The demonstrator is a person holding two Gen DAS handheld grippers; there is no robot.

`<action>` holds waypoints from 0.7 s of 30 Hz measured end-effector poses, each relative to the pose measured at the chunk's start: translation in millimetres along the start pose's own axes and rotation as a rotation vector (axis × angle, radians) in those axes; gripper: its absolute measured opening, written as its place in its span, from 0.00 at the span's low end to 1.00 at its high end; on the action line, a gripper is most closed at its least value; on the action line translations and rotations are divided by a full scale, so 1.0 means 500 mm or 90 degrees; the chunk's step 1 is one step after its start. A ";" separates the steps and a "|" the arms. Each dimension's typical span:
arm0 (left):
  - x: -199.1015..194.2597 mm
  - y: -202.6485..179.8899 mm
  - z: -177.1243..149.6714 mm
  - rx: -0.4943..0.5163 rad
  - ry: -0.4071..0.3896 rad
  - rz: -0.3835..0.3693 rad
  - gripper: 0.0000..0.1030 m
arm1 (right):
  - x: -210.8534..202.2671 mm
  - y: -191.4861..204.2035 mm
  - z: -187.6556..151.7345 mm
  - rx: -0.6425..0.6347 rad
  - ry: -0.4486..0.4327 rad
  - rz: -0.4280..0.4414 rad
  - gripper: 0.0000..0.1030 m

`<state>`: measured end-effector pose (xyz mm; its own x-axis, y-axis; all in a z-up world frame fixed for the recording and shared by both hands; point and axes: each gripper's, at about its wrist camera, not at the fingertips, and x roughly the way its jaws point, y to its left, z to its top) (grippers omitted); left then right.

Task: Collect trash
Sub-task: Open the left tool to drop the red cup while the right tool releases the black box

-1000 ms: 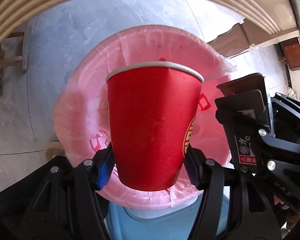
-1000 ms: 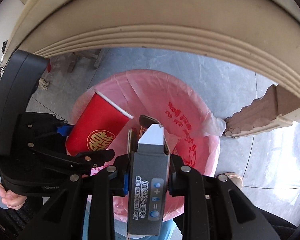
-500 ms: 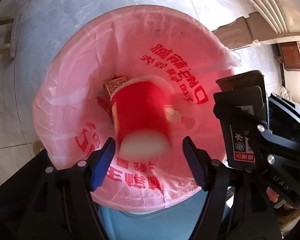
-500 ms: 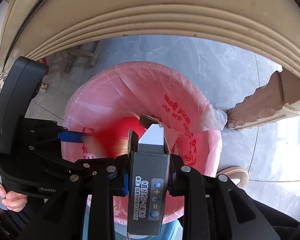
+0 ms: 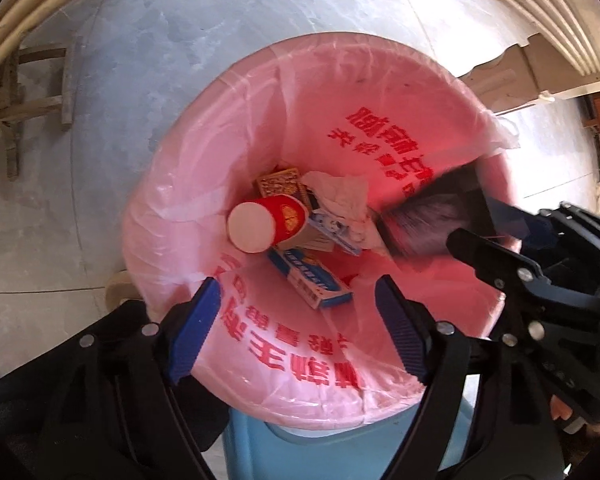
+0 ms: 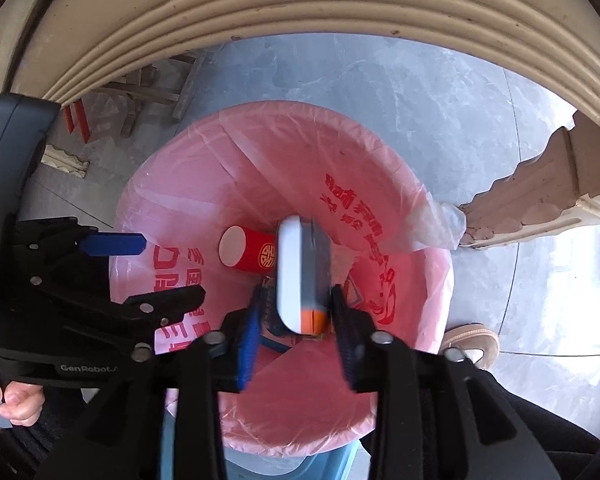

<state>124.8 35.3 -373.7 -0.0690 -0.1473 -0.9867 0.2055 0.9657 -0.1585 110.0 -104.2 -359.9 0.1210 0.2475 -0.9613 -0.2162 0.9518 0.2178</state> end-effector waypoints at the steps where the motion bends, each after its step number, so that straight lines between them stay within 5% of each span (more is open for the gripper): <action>1: 0.001 0.001 0.001 -0.004 0.000 0.004 0.75 | -0.001 -0.001 0.000 0.003 -0.001 -0.006 0.44; 5: -0.003 0.010 0.001 -0.022 -0.002 0.016 0.75 | -0.003 -0.005 -0.001 0.007 -0.004 -0.013 0.62; 10: -0.010 0.010 -0.006 -0.040 -0.004 0.045 0.76 | -0.008 -0.002 -0.008 0.010 0.000 -0.015 0.63; 21: -0.060 -0.020 -0.040 -0.048 -0.036 0.103 0.76 | -0.081 0.001 -0.040 0.066 -0.025 -0.030 0.82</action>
<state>105.4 34.4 -341.7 0.0140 0.0021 -0.9999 0.1349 0.9908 0.0039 85.5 -117.4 -324.2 0.1669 0.2076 -0.9639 -0.1082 0.9755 0.1914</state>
